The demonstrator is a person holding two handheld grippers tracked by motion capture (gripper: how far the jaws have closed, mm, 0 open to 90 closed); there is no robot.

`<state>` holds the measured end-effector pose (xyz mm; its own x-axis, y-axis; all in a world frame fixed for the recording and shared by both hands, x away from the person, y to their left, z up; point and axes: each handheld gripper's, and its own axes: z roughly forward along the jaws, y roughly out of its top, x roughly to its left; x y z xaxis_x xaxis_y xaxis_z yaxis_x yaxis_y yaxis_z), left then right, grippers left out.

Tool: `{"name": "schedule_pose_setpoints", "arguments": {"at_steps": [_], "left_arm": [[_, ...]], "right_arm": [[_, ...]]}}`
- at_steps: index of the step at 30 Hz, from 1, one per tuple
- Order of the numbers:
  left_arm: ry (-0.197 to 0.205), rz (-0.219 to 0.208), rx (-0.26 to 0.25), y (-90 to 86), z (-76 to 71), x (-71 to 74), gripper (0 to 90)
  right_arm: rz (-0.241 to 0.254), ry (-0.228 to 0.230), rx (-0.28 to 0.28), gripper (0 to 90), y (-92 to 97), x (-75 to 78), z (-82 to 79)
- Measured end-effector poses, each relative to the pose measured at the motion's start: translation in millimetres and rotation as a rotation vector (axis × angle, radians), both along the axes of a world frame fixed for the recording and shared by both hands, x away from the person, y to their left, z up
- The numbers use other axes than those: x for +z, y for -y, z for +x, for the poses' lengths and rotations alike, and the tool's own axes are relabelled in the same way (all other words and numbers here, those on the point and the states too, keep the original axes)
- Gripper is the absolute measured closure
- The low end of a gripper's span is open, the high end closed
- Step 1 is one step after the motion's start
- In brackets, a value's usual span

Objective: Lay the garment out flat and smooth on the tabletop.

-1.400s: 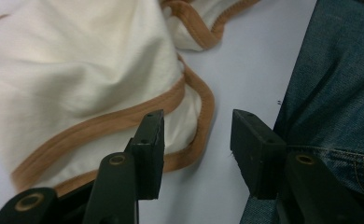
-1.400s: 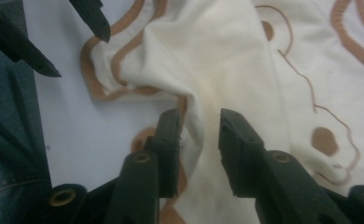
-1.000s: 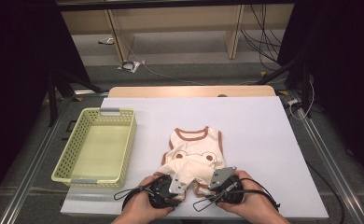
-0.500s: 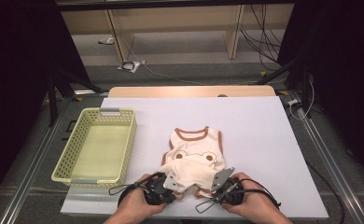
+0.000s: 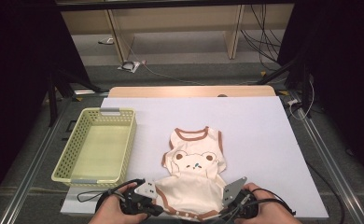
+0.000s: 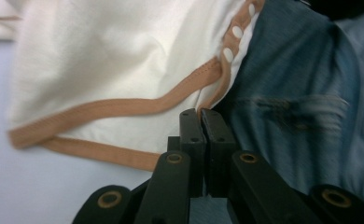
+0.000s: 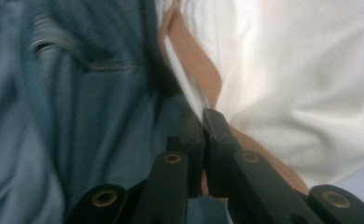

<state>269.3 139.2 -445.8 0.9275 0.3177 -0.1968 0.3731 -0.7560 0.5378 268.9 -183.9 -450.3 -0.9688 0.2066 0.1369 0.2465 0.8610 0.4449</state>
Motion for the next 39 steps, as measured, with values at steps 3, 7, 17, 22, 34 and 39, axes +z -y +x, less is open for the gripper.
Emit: {"name": "schedule_pose_setpoints", "arguments": {"at_steps": [3, 7, 17, 22, 34, 39], "left_arm": [[-0.013, -0.003, -0.024, -1.1, -4.7, 0.8, 86.1], [0.023, -0.024, -0.017, -6.0, -4.4, 12.5, 77.7], [0.205, -0.004, 0.285, -4.6, 62.1, 22.1, 59.4], [0.239, 0.015, 0.440, 11.4, 123.6, 16.6, 63.6], [0.125, 0.097, 0.577, 39.3, 218.2, -14.2, 58.6], [0.075, 0.091, 0.608, 40.3, 232.8, -24.4, 59.8]], "right_arm": [[-0.013, -0.033, 0.025, 87.1, 1.2, 0.2, -4.4], [0.005, -0.069, 0.052, 78.9, 6.0, 3.3, -7.6], [0.089, 0.087, -0.310, 69.2, 37.3, 14.5, 51.5], [0.123, 0.157, -0.535, 69.0, 39.2, 7.7, 106.7], [0.159, 0.196, -0.740, 62.9, 24.8, -2.1, 196.4], [0.152, 0.182, -0.754, 62.7, 17.6, -6.6, 212.1]]}}
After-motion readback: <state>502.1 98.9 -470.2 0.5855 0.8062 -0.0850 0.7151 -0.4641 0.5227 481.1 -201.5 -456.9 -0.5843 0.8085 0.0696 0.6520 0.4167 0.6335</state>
